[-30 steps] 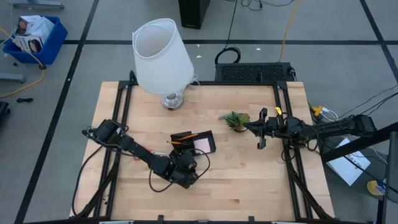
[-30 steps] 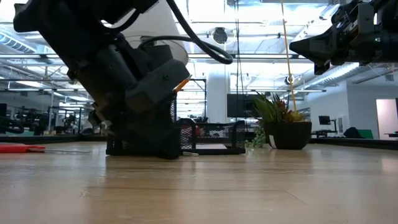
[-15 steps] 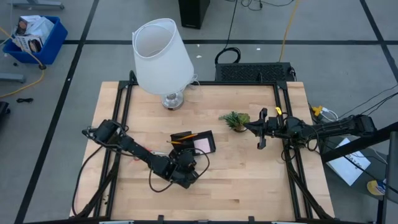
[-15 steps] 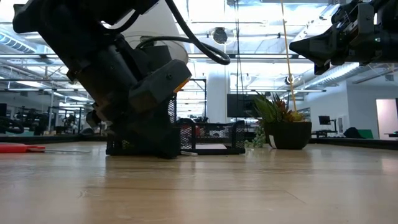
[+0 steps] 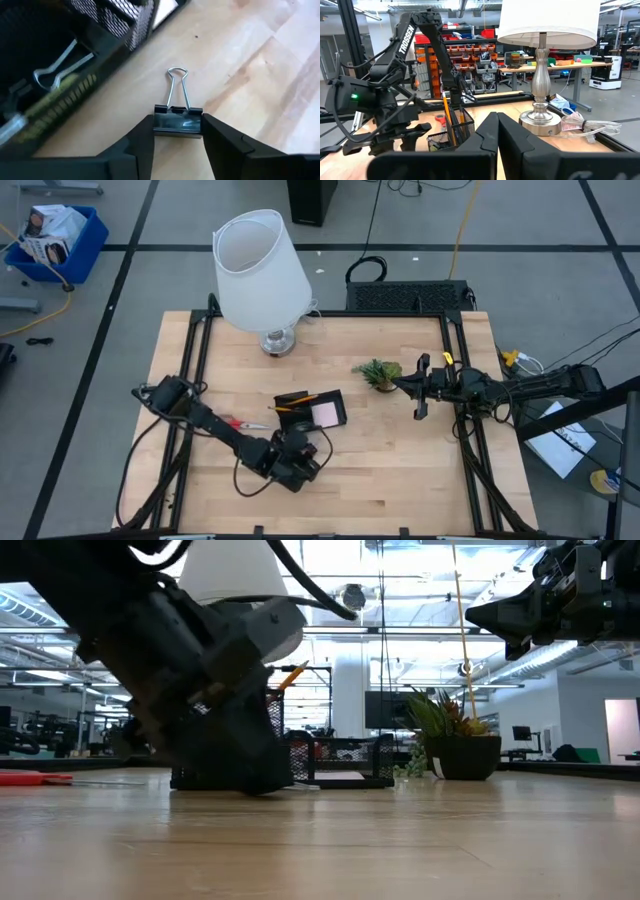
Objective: Pick and place office supplies into organizer
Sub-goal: Put the black binder clip into the black desk organizer
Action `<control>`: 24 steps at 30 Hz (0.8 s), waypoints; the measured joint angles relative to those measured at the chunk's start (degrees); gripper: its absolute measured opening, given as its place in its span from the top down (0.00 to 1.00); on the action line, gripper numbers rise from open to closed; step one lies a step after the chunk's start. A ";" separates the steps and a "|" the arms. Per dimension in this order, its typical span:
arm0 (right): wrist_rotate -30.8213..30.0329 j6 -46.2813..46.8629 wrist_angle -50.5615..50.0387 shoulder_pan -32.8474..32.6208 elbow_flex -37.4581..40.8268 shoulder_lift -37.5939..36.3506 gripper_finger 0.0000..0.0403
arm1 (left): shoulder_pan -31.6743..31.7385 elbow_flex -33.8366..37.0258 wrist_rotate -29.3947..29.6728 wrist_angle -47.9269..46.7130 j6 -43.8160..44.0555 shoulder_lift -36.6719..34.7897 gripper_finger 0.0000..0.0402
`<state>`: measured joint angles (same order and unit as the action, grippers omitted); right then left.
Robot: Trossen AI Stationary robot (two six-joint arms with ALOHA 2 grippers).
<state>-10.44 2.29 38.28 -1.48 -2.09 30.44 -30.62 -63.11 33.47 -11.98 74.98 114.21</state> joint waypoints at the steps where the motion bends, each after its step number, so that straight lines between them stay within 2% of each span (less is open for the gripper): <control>1: 0.00 0.00 0.00 -0.02 -0.02 0.02 1.00 | -0.30 -0.01 -0.01 0.14 0.49 0.00 0.64; 4: 0.00 0.00 0.00 -0.02 -0.01 0.01 1.00 | -1.08 -0.01 -0.06 0.31 0.80 0.00 0.64; 8: 0.00 0.00 0.02 -0.01 0.00 0.01 1.00 | -2.77 -0.01 0.47 0.29 1.15 -0.50 0.60; 16: 0.00 0.00 0.02 0.00 -0.01 0.01 1.00 | -5.33 -2.74 7.16 -4.34 3.53 -0.92 0.64; 24: 0.00 0.02 0.01 0.00 -0.01 0.02 1.00 | -6.11 -6.30 12.48 -10.83 4.14 -0.92 0.60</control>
<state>-10.44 2.31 38.30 -1.48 -2.10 30.46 -36.73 -69.41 45.95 -22.81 79.12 113.30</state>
